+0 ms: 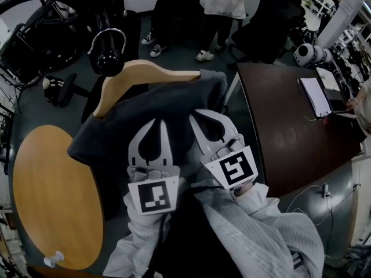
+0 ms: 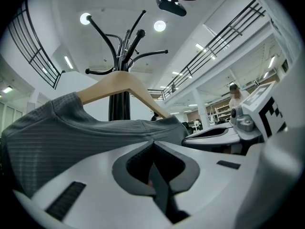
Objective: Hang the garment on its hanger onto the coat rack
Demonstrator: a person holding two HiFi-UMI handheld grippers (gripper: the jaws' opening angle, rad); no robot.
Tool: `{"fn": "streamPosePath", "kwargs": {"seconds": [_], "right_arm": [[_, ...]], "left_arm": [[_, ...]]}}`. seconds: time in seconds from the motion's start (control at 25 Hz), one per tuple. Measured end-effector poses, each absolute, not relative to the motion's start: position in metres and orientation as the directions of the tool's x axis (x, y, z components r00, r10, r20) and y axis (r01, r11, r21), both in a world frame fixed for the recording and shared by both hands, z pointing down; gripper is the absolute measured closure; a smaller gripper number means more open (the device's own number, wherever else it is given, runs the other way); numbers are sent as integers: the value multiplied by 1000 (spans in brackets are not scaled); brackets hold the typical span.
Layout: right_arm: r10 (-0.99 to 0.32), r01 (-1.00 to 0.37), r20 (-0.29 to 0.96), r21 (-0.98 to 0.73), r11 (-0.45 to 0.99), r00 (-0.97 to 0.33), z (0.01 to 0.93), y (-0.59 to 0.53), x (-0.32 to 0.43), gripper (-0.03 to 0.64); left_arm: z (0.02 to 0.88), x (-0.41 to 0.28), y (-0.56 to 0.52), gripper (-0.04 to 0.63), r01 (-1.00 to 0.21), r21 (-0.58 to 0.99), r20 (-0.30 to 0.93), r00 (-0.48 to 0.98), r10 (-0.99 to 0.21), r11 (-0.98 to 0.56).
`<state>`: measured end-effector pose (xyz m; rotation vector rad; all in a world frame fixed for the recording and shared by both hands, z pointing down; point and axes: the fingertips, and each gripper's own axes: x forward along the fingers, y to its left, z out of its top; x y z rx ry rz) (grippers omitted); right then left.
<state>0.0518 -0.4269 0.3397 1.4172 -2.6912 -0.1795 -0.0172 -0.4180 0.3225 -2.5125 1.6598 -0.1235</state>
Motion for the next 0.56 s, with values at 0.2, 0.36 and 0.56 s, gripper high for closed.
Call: {"fn": "streamPosePath", "kwargs": {"seconds": [0.2,0.36,0.56], "right_arm": [[-821,-810,30,151,567,-570,340,-427,50,617],[-818,-806,33,153,571,-574,341,-428,49,617],[-818,-807,29,151,571,-574,341,-427,48,617]], "left_arm": [[324,-17,-419,591,-908,-159,3,392,-920,-388],[326,-13,-420,591,-904,-162,7,399,-917,-395],[327,-12,-419,591,-900,-161,9,409,-913,-405]]}}
